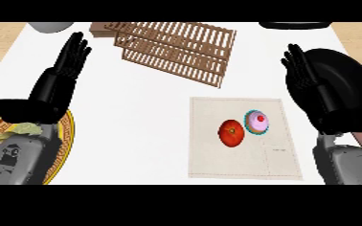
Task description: Pick the tomato from the placemat and place it in the tiered shelf
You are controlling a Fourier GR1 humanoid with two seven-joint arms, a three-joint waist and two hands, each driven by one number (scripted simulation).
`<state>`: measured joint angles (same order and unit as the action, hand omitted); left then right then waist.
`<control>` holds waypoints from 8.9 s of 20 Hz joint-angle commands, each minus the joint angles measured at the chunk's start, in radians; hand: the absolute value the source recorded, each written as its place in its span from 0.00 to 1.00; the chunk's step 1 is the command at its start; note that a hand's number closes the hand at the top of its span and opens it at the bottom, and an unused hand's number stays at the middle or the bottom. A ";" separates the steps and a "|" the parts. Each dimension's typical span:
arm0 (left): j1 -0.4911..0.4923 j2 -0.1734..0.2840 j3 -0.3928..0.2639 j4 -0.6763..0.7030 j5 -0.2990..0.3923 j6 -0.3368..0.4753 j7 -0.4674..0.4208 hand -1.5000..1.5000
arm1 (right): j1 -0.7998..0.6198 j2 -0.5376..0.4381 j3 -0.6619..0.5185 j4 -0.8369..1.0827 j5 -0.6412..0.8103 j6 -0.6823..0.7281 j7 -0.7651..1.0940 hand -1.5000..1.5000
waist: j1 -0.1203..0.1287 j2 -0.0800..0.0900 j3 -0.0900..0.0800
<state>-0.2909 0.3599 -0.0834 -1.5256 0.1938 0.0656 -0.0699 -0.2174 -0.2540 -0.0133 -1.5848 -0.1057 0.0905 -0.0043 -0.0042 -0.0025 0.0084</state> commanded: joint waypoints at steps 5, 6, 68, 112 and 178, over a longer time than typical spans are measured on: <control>0.056 -0.014 0.043 0.039 -0.023 0.092 0.060 0.50 | -0.146 0.041 0.246 0.017 -0.120 0.334 0.027 1.00 | 0.102 0.010 -0.008; 0.051 -0.027 0.047 0.037 -0.035 0.126 0.068 0.50 | -0.141 0.052 0.309 0.028 -0.130 0.402 0.016 1.00 | 0.118 0.013 -0.006; 0.216 -0.139 0.116 -0.161 -0.136 0.114 0.223 0.50 | -0.191 -0.144 0.557 0.067 1.118 0.455 -0.186 0.00 | 0.009 0.003 -0.008; 0.218 -0.209 0.111 -0.173 -0.189 0.063 0.241 0.50 | -0.189 0.253 0.353 0.122 1.167 0.073 0.747 1.00 | 0.060 -0.007 -0.006; 0.142 -0.221 0.114 -0.156 -0.214 0.078 0.263 0.50 | -1.022 0.254 0.195 0.871 1.149 -0.973 1.172 0.00 | 0.073 0.015 -0.009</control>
<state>-0.1394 0.1463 0.0317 -1.6679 -0.0079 0.1233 0.1759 -1.1894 -0.0076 0.1698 -0.7530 1.0646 -0.7288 1.0548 0.0759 0.0139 -0.0006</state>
